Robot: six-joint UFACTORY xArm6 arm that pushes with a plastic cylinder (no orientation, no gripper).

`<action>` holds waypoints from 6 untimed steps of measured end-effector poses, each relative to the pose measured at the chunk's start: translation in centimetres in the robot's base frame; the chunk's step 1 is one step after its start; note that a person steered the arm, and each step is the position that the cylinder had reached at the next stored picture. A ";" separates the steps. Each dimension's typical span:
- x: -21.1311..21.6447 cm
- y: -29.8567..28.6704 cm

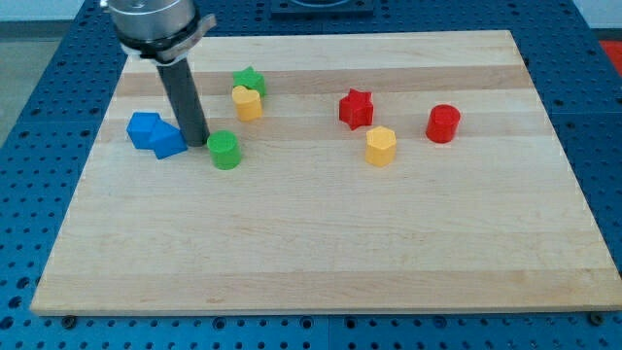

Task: Slightly move the green circle towards the right side of the board

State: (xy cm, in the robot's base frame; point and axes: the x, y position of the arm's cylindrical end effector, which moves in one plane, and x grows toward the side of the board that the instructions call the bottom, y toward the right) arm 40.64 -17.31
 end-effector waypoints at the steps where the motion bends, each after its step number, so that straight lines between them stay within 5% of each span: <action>1: 0.1 -1.1; 6: -2.8 12.3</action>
